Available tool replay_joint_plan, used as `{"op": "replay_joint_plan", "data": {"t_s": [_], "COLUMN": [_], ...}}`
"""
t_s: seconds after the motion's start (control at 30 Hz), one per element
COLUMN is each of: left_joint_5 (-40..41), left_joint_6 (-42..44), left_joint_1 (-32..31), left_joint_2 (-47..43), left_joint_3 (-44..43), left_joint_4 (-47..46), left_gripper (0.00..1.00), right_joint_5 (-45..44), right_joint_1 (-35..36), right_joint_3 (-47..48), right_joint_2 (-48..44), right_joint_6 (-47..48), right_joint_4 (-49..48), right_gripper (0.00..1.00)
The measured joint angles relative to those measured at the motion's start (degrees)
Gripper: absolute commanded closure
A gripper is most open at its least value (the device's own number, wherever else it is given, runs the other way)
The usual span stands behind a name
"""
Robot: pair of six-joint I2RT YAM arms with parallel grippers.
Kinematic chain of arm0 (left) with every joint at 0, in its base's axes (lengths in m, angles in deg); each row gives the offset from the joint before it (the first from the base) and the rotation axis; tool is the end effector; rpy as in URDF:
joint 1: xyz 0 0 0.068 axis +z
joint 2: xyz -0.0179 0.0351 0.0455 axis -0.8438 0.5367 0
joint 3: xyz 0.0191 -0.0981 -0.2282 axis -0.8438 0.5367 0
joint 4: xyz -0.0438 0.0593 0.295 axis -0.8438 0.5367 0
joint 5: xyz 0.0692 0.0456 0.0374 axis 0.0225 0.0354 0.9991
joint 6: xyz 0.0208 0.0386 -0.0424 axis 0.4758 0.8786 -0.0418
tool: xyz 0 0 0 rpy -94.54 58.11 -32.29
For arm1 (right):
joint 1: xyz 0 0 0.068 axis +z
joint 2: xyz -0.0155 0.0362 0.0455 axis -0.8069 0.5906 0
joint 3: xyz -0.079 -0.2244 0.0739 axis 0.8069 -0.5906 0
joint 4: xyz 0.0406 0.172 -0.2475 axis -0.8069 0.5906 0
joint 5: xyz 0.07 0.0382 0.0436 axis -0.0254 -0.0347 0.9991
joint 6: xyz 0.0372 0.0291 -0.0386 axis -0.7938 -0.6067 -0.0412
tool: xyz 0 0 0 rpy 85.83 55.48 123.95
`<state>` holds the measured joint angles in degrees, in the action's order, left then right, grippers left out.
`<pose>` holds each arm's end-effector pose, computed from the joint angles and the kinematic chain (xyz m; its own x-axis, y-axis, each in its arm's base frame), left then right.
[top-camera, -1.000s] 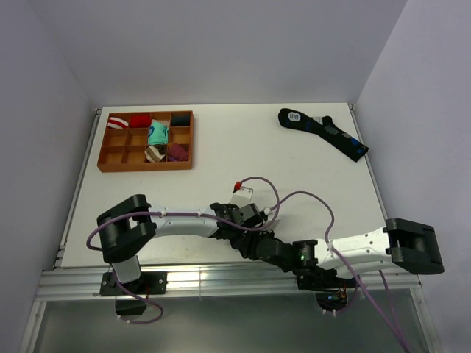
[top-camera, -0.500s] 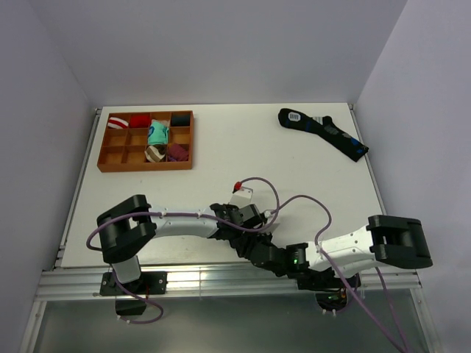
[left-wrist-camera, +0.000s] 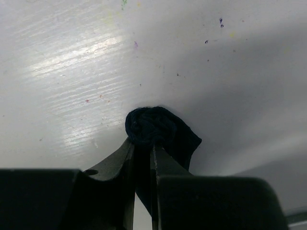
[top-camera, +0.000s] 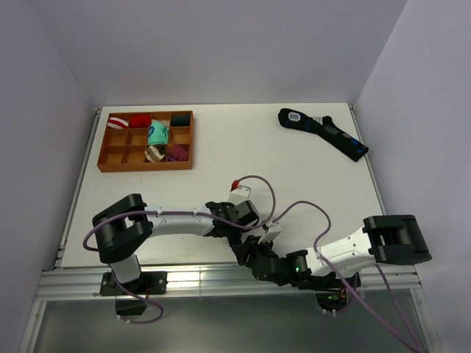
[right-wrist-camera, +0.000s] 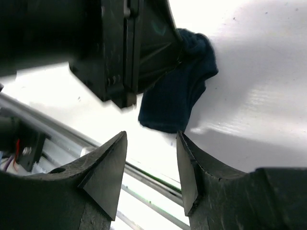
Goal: Roll the socks
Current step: Roll the sock at the center of the board.
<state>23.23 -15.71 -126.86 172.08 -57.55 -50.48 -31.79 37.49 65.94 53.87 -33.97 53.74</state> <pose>0.1479 -0.3327 0.0979 -0.7852 0.2186 -0.5793 0.2770 0.9608 -0.0128 0.0286 0.2380 0.0670 -0.6234 0.2808 -0.7297 -0.2707 0.7980 0.5384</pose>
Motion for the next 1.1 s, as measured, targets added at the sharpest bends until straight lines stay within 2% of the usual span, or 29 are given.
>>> {"op": "replay_joint_plan", "data": {"t_s": [0.2, 0.5, 0.83, 1.1], "left_joint_5": [-5.81, -10.75, -13.64, -16.22], "left_joint_6": [0.50, 1.11, 1.55, 1.77], "left_joint_1": [2.78, 4.81, 6.05, 7.10], "left_joint_2": [-1.46, -2.36, -2.38, -2.32], "left_joint_3": [2.01, 3.58, 3.63, 3.58], "left_joint_4": [-3.89, -7.30, -7.74, -8.00], "left_gripper": [1.00, 1.00, 0.99, 0.99], "right_joint_5": [0.04, -0.74, -4.02, -6.54], "right_joint_1": [1.01, 2.62, 3.39, 3.45], "right_joint_3": [-5.92, -5.79, -1.81, -1.62], "right_joint_2": [-4.37, -0.92, -0.44, -0.46], "right_joint_6": [4.46, 10.51, 15.56, 16.20], "right_joint_4": [-7.26, -13.86, -13.03, -9.33], "right_gripper": [0.48, 0.48, 0.47, 0.46]}}
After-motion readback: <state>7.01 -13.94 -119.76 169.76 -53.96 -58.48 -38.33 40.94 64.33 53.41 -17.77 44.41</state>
